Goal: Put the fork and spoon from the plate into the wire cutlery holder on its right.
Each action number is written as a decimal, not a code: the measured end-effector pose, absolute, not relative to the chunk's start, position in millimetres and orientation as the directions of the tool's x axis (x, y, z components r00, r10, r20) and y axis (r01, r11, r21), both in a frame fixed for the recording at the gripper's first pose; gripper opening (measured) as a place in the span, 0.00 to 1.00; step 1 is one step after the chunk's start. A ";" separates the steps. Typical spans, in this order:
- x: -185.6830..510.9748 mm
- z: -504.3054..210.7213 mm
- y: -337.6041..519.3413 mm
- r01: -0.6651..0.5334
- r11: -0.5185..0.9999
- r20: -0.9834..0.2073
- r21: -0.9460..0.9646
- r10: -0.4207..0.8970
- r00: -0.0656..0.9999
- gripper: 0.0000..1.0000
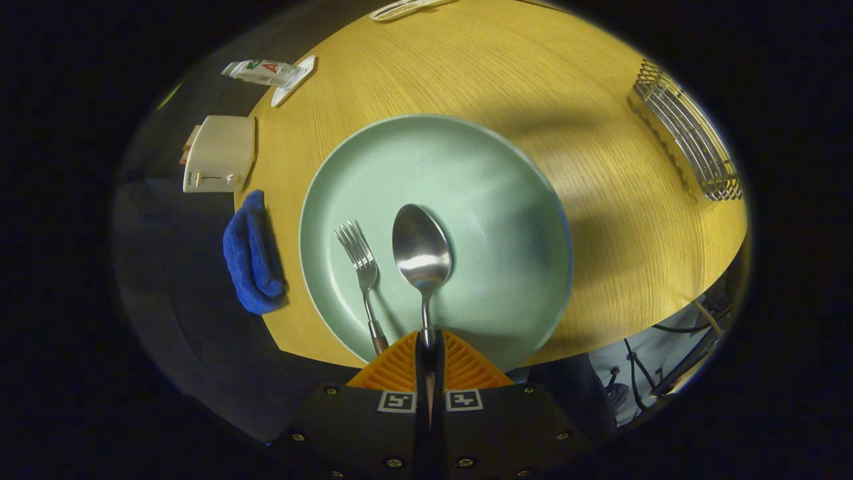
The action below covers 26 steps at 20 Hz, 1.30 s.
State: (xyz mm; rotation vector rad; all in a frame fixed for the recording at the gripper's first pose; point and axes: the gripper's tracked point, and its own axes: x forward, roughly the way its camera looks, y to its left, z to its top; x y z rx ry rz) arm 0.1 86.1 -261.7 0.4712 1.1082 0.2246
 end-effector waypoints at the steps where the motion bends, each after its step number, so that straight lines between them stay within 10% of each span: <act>1: 3.5 -259.7 78.8 0.051 0.890 -0.801 0.453 0.381 0.462 0.02; 14: 22.4 -169.5 -8.0 0.128 0.907 -0.626 0.400 0.169 0.761 0.02; 26: -4.3 -150.9 -79.8 0.332 0.762 -0.597 0.555 0.086 0.798 0.02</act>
